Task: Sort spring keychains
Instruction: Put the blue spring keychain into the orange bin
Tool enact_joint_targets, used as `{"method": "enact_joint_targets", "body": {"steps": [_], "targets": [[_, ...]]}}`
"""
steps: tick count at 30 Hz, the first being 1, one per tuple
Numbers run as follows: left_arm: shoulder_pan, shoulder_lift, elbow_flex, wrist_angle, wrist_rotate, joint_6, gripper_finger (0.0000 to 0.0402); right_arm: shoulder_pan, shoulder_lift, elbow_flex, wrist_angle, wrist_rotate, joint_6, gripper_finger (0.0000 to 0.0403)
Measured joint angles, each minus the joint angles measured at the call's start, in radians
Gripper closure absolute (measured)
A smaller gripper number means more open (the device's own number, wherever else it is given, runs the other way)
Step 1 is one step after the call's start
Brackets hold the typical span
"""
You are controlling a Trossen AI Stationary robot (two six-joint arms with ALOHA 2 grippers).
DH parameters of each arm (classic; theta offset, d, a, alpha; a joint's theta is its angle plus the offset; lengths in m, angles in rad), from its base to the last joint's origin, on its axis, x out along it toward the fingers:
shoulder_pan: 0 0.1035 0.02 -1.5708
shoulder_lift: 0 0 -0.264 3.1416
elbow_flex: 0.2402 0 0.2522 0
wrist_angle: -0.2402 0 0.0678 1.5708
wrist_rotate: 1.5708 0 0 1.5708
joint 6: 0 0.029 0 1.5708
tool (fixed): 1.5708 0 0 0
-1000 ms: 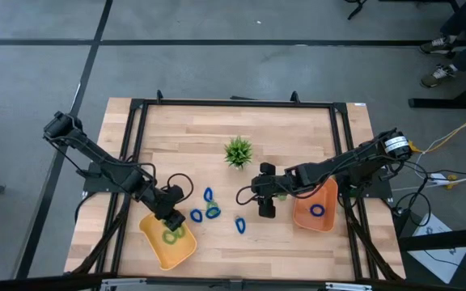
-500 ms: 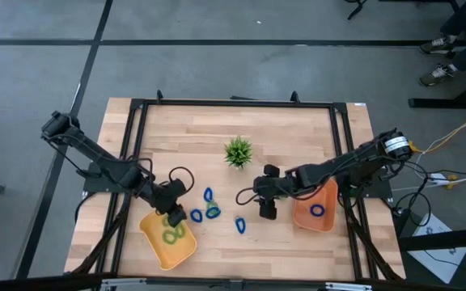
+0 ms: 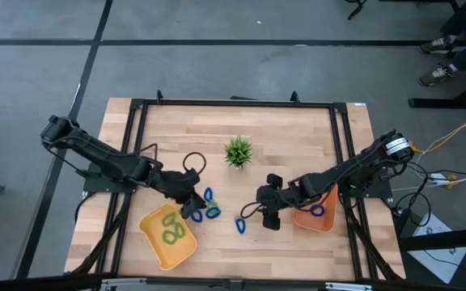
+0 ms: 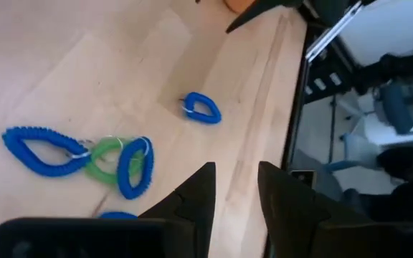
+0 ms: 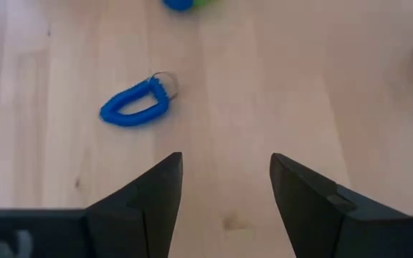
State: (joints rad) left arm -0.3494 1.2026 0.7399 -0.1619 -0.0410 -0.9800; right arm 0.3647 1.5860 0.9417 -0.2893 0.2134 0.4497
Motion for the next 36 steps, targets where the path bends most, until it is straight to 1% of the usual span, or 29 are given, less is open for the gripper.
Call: {"method": "enact_joint_targets", "body": {"steps": [4, 9, 14, 18, 22, 28, 33, 36], "targets": [[0.04, 0.062, 0.0, 0.017, 0.017, 0.08, 0.0304, 0.021, 0.004, 0.0, -0.001, 0.063, 0.019, 0.0194], [0.095, 0.132, 0.0, 0.0, 0.006, 0.129, 0.0304, 0.042, 0.005, 0.0, 0.0, 0.076, 0.026, 0.0194], [0.144, 0.19, 0.0, -0.008, 0.006, 0.126, 0.0304, 0.047, 0.005, 0.0, 0.003, 0.092, 0.021, 0.0194], [0.165, 0.225, 0.0, -0.026, 0.008, 0.056, 0.0304, 0.046, 0.005, 0.0, 0.008, 0.118, 0.005, 0.0194], [0.169, 0.228, 0.007, -0.02, 0.008, 0.042, 0.0304, 0.041, 0.005, 0.0, 0.037, 0.154, -0.066, 0.0194], [0.168, 0.227, 0.037, -0.048, 0.001, 0.058, 0.0304, 0.017, 0.005, 0.0, 0.133, 0.153, -0.217, 0.0194], [0.168, 0.229, 0.039, -0.169, -0.089, 0.042, 0.0305, -0.012, 0.005, 0.0, 0.169, 0.15, -0.29, 0.0194], [0.168, 0.244, 0.039, -0.185, -0.1, 0.023, 0.0305, -0.031, 0.005, 0.0, 0.169, 0.15, -0.302, 0.0194]]}}
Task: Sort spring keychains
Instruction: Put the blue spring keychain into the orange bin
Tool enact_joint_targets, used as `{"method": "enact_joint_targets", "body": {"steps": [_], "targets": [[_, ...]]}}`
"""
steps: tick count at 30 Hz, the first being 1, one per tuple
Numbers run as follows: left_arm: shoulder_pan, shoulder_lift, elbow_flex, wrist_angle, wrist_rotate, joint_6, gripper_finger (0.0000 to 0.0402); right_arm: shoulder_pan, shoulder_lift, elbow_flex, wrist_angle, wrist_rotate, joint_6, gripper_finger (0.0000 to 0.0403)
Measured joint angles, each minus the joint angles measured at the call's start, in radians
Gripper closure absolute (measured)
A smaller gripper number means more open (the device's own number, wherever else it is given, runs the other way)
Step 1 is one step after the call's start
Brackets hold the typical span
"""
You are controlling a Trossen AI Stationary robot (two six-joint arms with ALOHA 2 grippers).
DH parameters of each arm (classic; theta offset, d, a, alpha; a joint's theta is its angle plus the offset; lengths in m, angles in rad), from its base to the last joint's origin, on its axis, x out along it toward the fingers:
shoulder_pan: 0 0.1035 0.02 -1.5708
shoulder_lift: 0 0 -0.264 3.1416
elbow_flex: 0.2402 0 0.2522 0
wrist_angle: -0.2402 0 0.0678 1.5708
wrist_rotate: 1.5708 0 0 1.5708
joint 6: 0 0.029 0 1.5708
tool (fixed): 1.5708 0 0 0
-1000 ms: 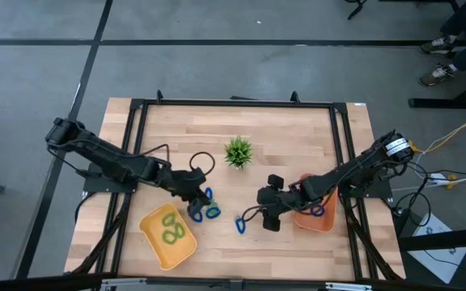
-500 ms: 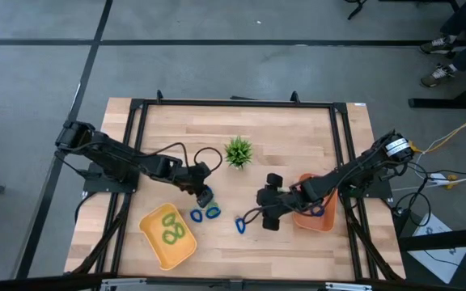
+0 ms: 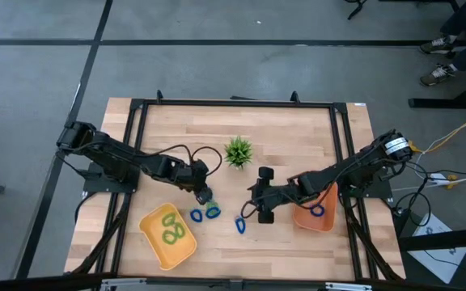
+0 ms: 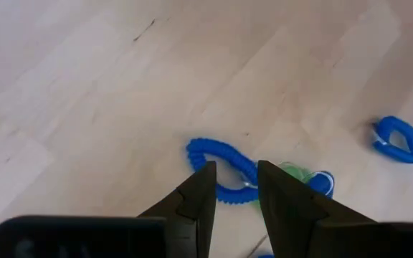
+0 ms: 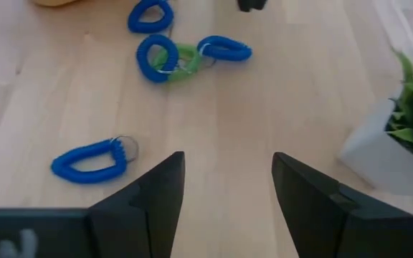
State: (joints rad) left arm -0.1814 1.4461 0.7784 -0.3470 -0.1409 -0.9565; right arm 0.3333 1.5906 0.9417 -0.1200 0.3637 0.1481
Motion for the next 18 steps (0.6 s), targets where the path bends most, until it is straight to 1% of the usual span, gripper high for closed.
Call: {"method": "enact_joint_targets", "body": {"steps": [2, 7, 13, 18], "targets": [[0.0, 0.015, 0.002, 0.021, 0.001, -0.002, 0.0305, -0.016, 0.0, 0.0, 0.001, 0.0, -0.001, 0.0194], [0.0, 0.066, 0.002, 0.004, 0.002, -0.028, 0.0305, -0.052, 0.0, 0.0, 0.018, -0.001, -0.004, 0.0194], [0.0, 0.134, 0.002, 0.006, 0.001, -0.036, 0.0305, -0.08, 0.0, 0.0, 0.026, -0.086, -0.004, 0.0194], [0.0, 0.175, 0.002, 0.034, 0.001, -0.052, 0.0305, -0.087, 0.0, 0.0, 0.026, -0.097, -0.004, 0.0194]]}}
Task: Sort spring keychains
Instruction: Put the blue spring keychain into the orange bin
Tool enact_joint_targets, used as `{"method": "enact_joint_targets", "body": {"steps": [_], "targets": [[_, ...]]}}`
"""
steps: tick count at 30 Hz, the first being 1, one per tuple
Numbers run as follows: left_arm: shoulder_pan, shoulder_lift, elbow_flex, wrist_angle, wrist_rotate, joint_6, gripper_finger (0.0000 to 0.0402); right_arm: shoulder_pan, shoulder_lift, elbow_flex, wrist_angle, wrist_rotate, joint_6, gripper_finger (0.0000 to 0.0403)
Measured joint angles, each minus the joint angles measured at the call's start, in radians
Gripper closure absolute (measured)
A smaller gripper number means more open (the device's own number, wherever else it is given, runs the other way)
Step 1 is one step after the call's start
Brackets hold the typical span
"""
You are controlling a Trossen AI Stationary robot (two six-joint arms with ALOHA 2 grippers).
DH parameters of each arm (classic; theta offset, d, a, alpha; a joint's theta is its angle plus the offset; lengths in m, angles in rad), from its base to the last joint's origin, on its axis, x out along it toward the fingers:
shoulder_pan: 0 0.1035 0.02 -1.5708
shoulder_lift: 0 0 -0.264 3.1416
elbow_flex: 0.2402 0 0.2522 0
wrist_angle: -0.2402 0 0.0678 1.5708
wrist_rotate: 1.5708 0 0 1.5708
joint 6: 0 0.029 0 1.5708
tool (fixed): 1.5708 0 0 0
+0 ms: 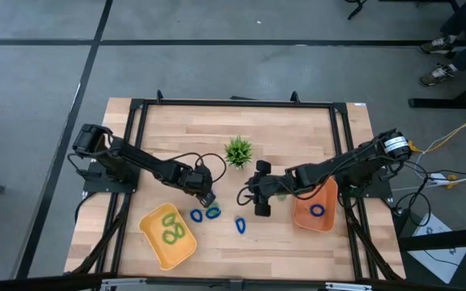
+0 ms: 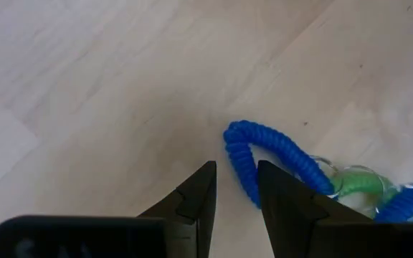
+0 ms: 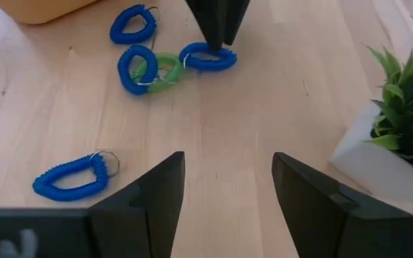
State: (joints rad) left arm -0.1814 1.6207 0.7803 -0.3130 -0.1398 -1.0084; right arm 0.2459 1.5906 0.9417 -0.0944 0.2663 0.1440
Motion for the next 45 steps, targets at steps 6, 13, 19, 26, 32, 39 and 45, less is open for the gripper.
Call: {"method": "enact_joint_targets", "body": {"steps": [6, 13, 19, 26, 32, 39, 45], "targets": [[0.0, 0.02, 0.001, 0.009, -0.003, -0.003, 0.0305, 0.0, 0.0, 0.0, 0.0, -0.007, 0.002, 0.0194], [0.0, 0.021, 0.0, 0.011, -0.001, -0.003, 0.0305, 0.001, 0.0, 0.0, -0.003, -0.009, 0.009, 0.0194], [0.0, 0.021, 0.0, 0.0, -0.007, -0.003, 0.0332, 0.002, 0.0, 0.0, -0.008, -0.047, 0.032, 0.0194], [0.0, 0.021, 0.0, 0.003, -0.012, -0.022, 0.039, 0.002, 0.0, 0.0, -0.008, -0.061, 0.035, 0.0194], [-0.008, 0.014, 0.015, 0.009, -0.042, -0.016, 0.0392, 0.002, 0.0, 0.0, -0.008, -0.059, 0.066, 0.0194], [-0.046, -0.01, 0.111, 0.012, -0.23, 0.079, 0.0396, -0.001, 0.0, 0.0, 0.049, -0.058, 0.066, 0.0194], [-0.093, -0.015, 0.177, 0.017, -0.425, 0.203, 0.0397, -0.006, 0.0, 0.0, 0.117, -0.05, 0.05, 0.0194]]}}
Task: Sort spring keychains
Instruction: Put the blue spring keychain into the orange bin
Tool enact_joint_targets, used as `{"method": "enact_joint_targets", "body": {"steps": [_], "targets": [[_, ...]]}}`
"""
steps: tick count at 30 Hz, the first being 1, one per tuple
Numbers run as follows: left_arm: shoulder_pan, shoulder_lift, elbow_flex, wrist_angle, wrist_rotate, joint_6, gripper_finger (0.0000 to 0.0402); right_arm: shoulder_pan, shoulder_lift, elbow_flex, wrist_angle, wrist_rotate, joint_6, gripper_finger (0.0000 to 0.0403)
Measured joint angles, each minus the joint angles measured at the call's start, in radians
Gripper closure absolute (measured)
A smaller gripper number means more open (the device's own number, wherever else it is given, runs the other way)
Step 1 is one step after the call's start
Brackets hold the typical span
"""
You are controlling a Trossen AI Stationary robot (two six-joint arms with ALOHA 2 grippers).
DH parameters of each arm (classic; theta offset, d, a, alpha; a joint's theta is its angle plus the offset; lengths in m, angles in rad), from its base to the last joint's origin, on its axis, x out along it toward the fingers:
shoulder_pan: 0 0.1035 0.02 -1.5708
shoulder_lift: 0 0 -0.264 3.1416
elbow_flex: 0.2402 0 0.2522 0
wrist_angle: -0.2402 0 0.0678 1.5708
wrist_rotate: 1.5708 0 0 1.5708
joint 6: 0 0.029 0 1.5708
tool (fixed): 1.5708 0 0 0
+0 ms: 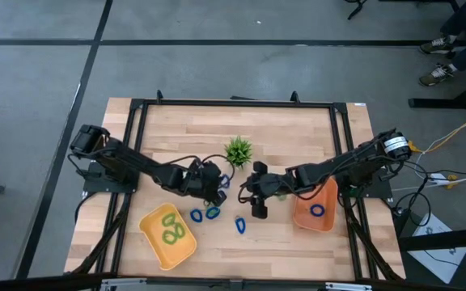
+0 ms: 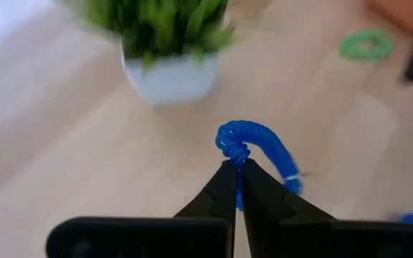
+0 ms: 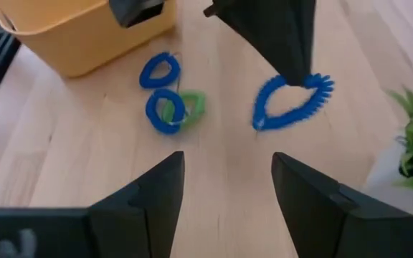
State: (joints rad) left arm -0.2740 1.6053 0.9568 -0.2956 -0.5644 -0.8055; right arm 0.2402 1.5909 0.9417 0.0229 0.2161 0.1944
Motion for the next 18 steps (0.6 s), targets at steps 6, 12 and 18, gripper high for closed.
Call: {"method": "enact_joint_targets", "body": {"steps": [6, 12, 18], "targets": [[-0.059, -0.002, 0.036, 0.001, -0.123, 0.102, 0.0397, -0.036, 0.0, 0.0, 0.032, 0.001, -0.019, 0.0194], [-0.121, -0.002, 0.039, 0.073, -0.258, 0.185, 0.0398, -0.076, 0.0, 0.0, 0.07, 0.001, -0.02, 0.0194], [-0.152, -0.002, 0.039, 0.115, -0.364, 0.218, 0.0398, -0.099, 0.0, 0.0, 0.122, -0.023, -0.036, 0.0194]]}}
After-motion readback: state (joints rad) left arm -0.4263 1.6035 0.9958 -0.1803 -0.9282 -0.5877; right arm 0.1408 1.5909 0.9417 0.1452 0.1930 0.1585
